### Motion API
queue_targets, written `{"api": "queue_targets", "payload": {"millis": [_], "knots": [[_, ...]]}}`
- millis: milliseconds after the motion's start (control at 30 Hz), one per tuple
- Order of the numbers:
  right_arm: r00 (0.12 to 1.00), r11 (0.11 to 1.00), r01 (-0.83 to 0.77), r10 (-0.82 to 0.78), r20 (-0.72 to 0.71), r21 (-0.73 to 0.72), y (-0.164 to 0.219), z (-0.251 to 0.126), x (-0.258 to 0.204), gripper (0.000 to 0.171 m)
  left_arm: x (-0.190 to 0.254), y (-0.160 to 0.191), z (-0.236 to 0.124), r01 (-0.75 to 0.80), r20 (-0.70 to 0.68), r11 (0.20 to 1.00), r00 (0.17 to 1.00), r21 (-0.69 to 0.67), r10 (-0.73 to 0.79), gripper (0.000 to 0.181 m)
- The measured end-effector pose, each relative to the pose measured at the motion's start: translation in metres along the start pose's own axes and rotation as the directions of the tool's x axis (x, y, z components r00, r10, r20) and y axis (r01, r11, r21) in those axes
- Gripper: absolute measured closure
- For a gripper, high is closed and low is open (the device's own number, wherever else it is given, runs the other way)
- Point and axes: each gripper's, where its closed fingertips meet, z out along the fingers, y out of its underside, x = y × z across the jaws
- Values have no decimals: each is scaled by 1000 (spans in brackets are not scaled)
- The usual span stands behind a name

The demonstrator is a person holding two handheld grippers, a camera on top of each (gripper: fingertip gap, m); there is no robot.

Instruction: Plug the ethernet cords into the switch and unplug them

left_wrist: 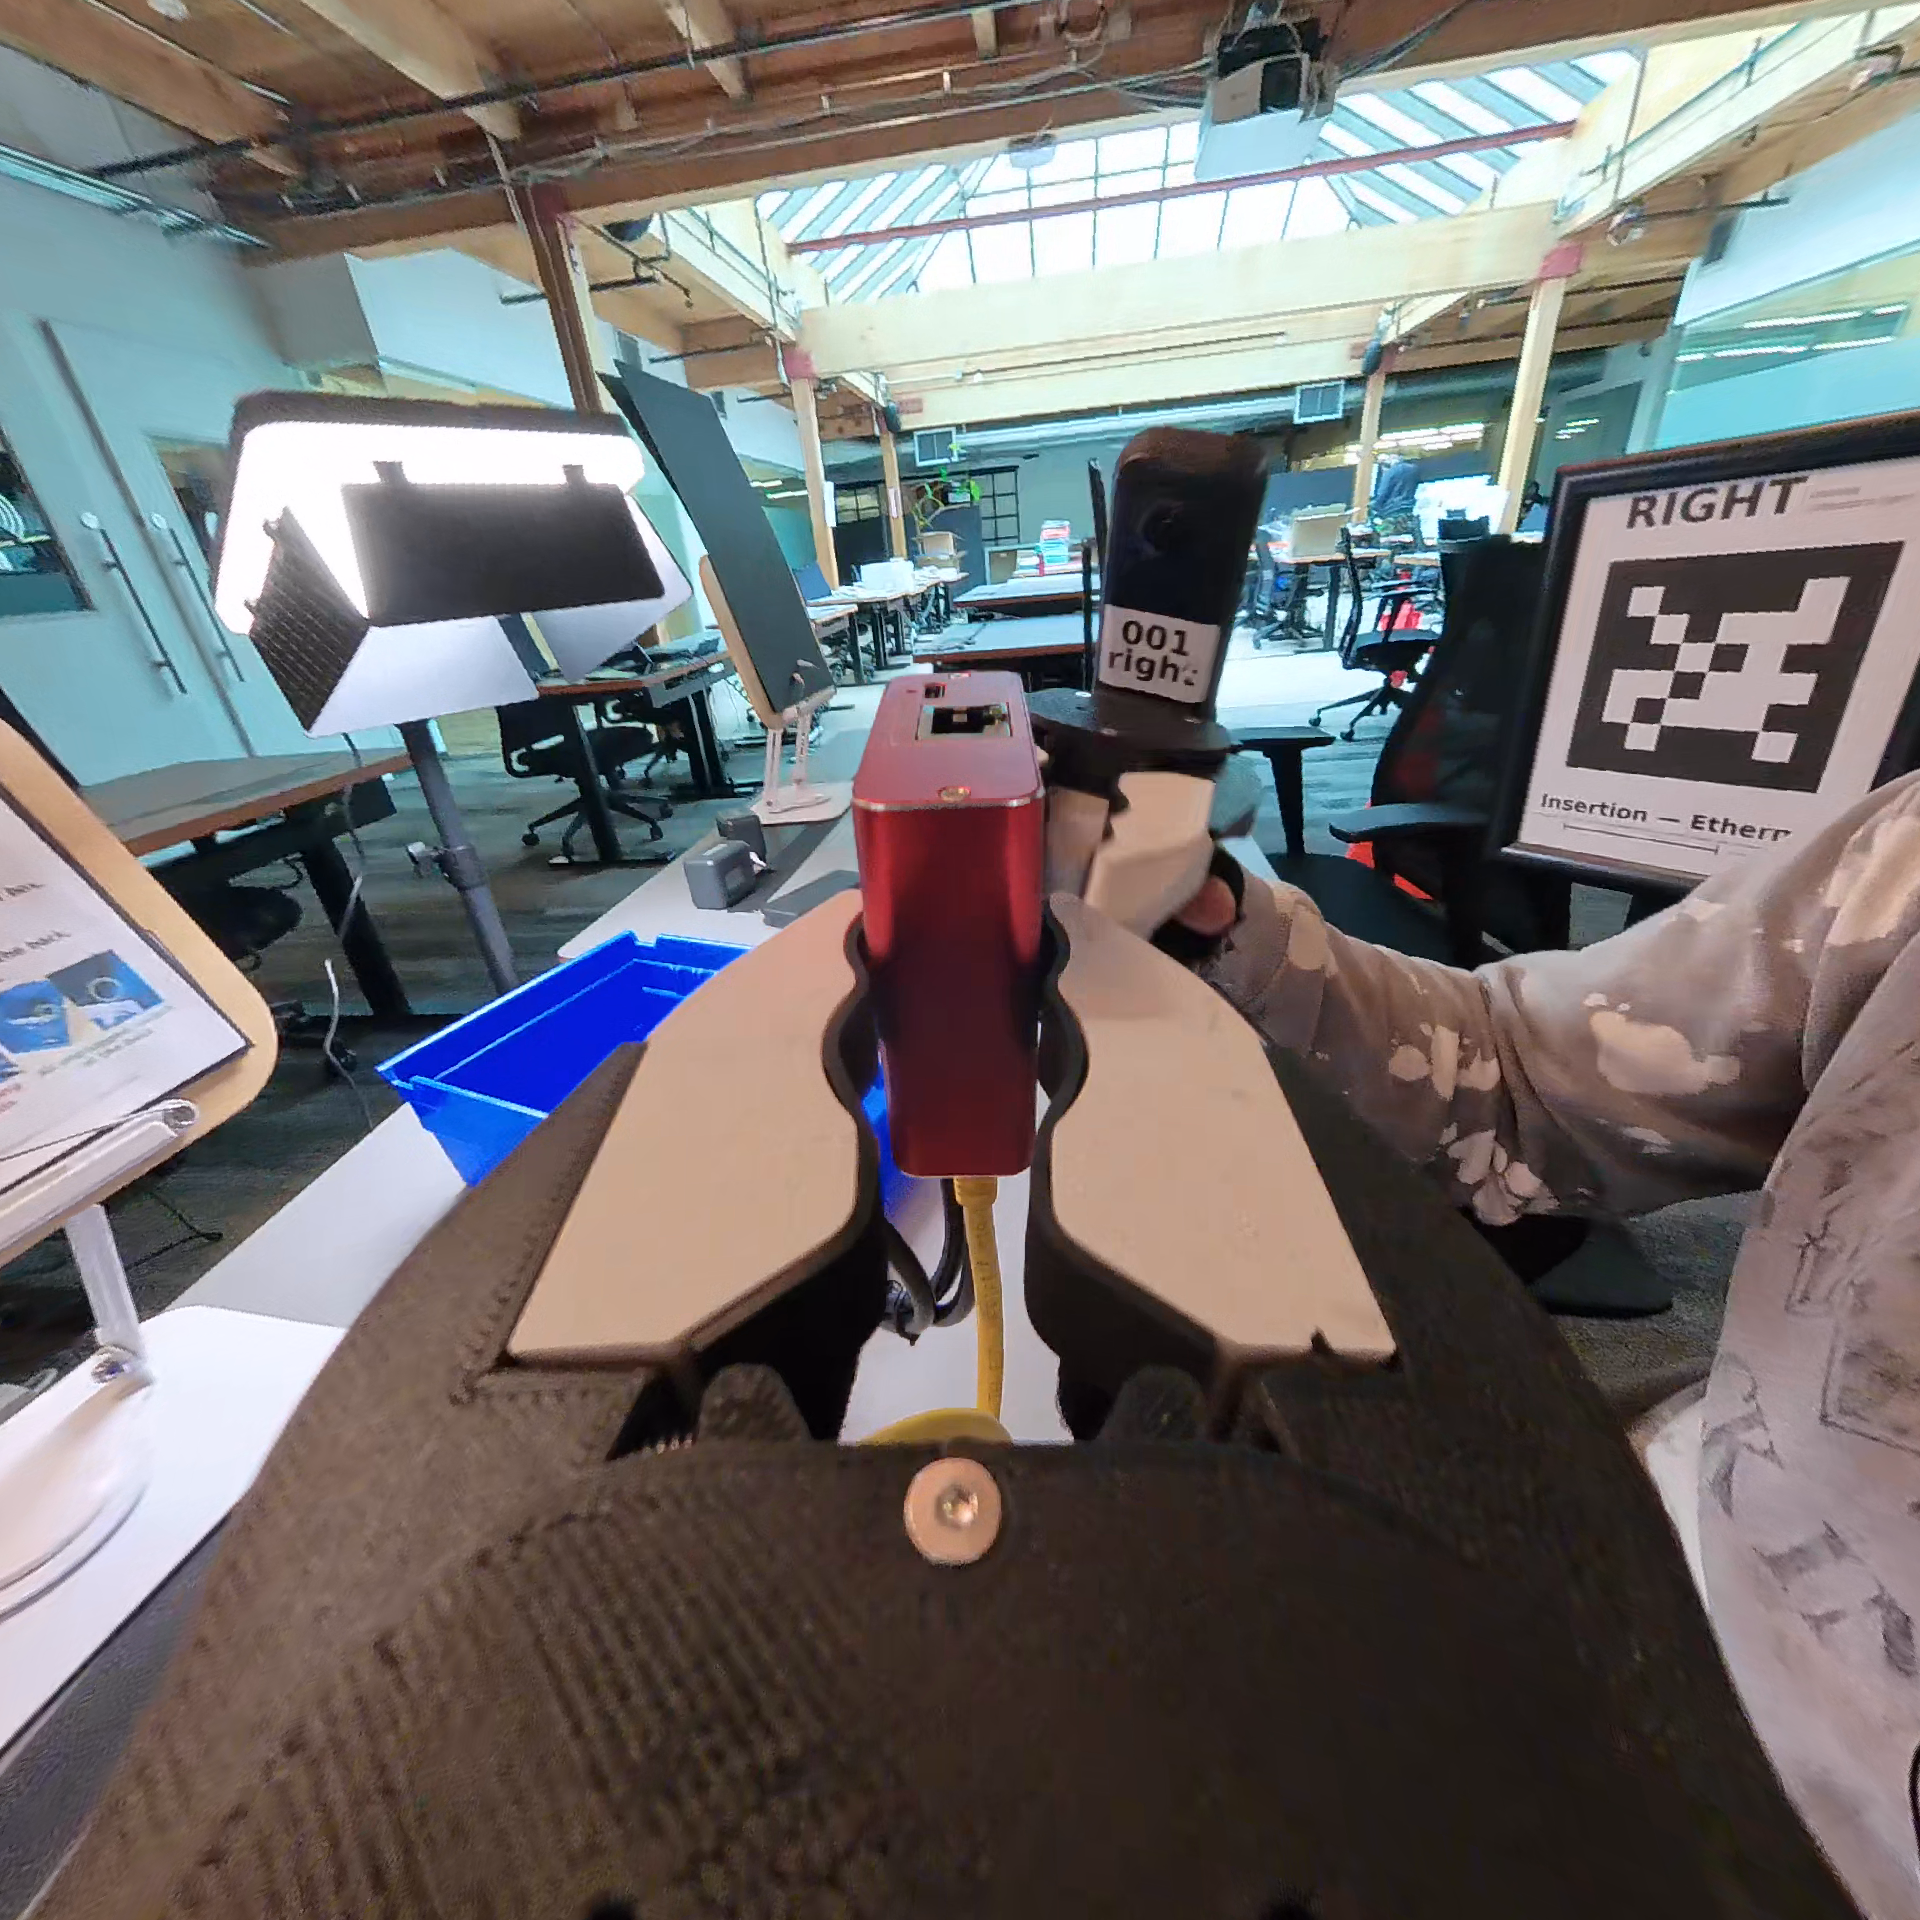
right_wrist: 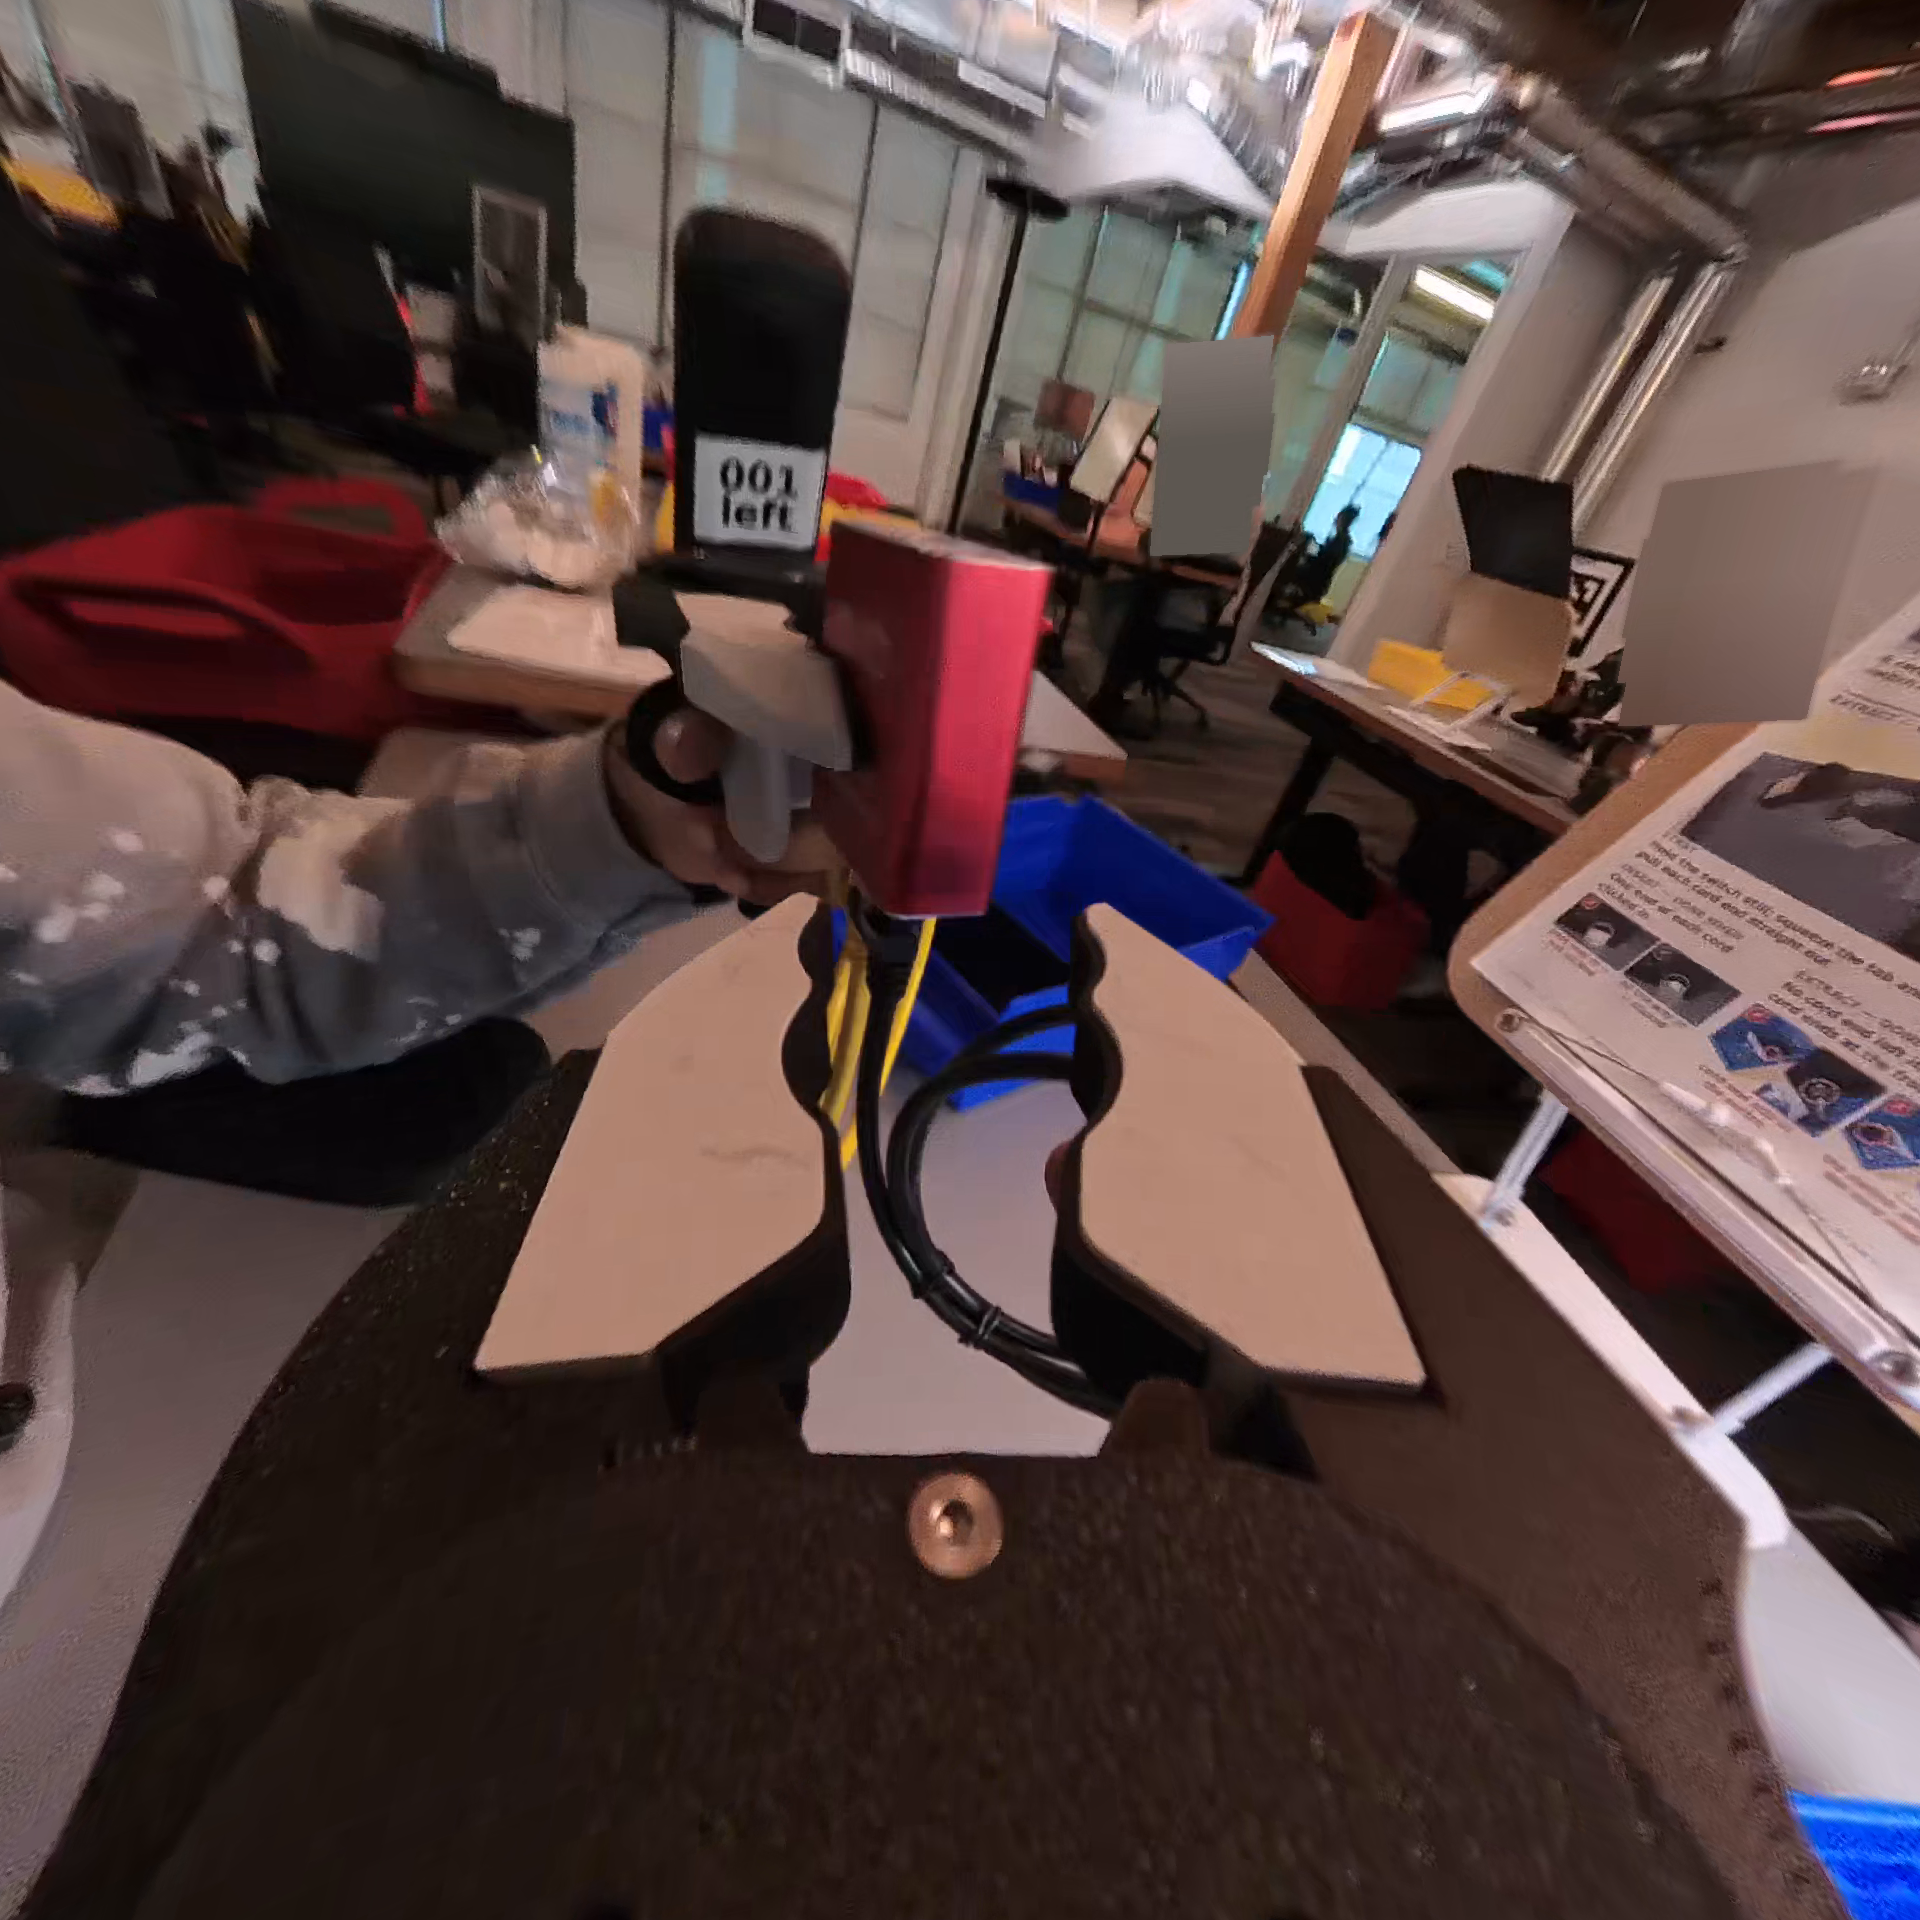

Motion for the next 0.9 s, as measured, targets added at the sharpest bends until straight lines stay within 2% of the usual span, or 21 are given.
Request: {"api": "queue_targets", "payload": {"millis": [67, 133, 233, 267, 400, 467, 567, 667, 767, 833, 900], "knots": [[998, 994, 58, -60, -16, -88, 15, 14, -6, 122, 5, 5, 4, 6, -41, 1000, 999, -8, -6, 154], [999, 993, 30, -28, 15, -110, 22, 21, -13, 122, 14, 8, 7, 13, -99, 1000, 995, -8, -14, 154], [994, 995, -8, 19, 108, -99, 24, 22, -26, 142, 21, 16, 13, -10, -135, 999, 991, -34, 5, 153], [993, 993, 8, 5, 116, -117, 26, 20, -26, 142, 22, 19, 13, -23, -141, 999, 990, -49, 16, 154], [989, 945, 103, -64, 133, -309, 51, 8, -23, 143, 18, 46, 13, -60, -128, 971, 991, -233, 31, 154], [981, 853, 194, -155, 119, -484, 76, -6, -16, 143, 12, 60, 10, -73, -89, 937, 995, -343, 45, 153], [957, 662, 281, -248, 151, -695, 112, -22, -14, 144, 11, 82, 6, -131, -78, 863, 991, -487, 106, 145], [937, 547, 337, -277, 214, -767, 130, -22, -24, 144, 19, 113, 12, -177, -115, 768, 984, -616, 134, 144], [924, 490, 372, -278, 263, -789, 138, -23, -32, 144, 30, 141, 17, -247, -190, 679, 969, -691, 158, 149], [924, 500, 371, -283, 258, -782, 138, -24, -29, 144, 28, 142, 19, -276, -191, 672, 961, -687, 200, 152], [936, 574, 341, -278, 214, -744, 128, -20, -22, 143, 20, 129, 21, -255, -144, 716, 966, -650, 214, 153]]}}
